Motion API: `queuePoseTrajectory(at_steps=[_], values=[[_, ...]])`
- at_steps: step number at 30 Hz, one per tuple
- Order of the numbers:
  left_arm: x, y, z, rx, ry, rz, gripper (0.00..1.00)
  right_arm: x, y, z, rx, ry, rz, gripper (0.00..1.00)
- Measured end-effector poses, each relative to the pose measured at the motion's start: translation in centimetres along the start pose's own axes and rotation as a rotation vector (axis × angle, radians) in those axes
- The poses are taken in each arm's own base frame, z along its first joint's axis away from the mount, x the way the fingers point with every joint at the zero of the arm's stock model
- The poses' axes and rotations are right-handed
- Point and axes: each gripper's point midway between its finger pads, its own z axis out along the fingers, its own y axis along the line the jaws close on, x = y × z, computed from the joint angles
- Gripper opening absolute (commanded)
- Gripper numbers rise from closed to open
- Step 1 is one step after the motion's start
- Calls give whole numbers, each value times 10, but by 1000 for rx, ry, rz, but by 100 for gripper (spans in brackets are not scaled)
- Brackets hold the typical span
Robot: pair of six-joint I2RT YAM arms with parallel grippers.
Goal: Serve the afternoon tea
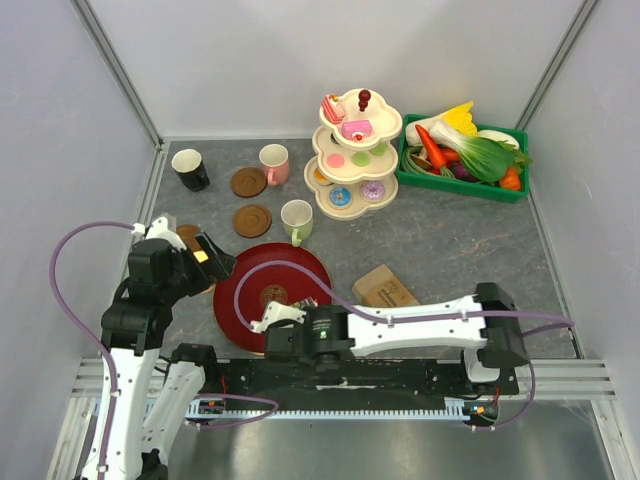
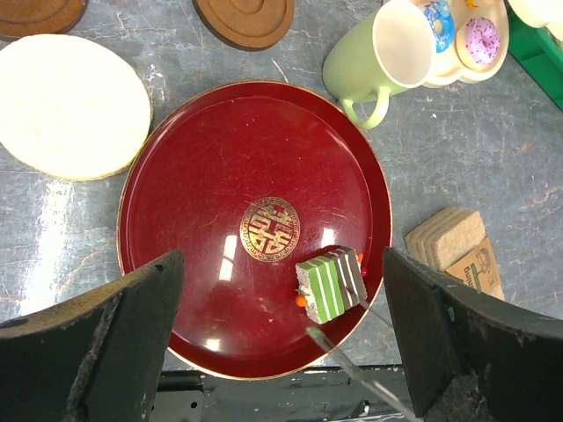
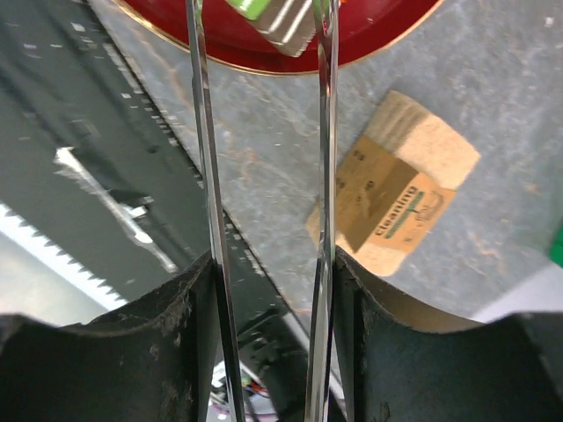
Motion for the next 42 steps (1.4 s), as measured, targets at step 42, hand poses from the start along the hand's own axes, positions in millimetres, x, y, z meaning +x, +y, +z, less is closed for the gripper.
queuePoseTrajectory(at_steps=[42], values=[[6, 3, -2, -8, 12, -10, 99, 7, 6, 39, 225, 152, -192, 45]])
